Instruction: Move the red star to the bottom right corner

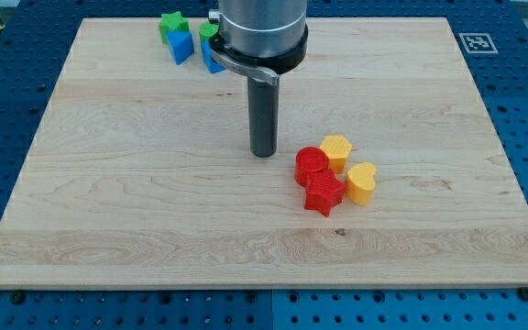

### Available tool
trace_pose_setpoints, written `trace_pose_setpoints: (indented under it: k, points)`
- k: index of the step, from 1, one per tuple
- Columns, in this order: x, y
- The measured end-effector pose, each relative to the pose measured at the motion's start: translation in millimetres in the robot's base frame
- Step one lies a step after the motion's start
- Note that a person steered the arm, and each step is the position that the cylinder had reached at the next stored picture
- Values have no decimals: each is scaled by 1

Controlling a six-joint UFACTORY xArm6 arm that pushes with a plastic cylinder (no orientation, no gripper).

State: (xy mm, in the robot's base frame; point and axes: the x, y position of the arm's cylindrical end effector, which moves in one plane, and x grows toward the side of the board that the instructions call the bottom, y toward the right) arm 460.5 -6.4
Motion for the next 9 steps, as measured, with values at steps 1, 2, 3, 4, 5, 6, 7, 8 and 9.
trace_pose_setpoints:
  k: [1, 2, 3, 4, 5, 6, 7, 8, 9]
  points:
    - [26, 1]
    - [55, 5]
    - [55, 14]
    - [56, 57]
    - [75, 94]
    - [87, 116]
    - [87, 153]
    - [98, 181]
    - [114, 189]
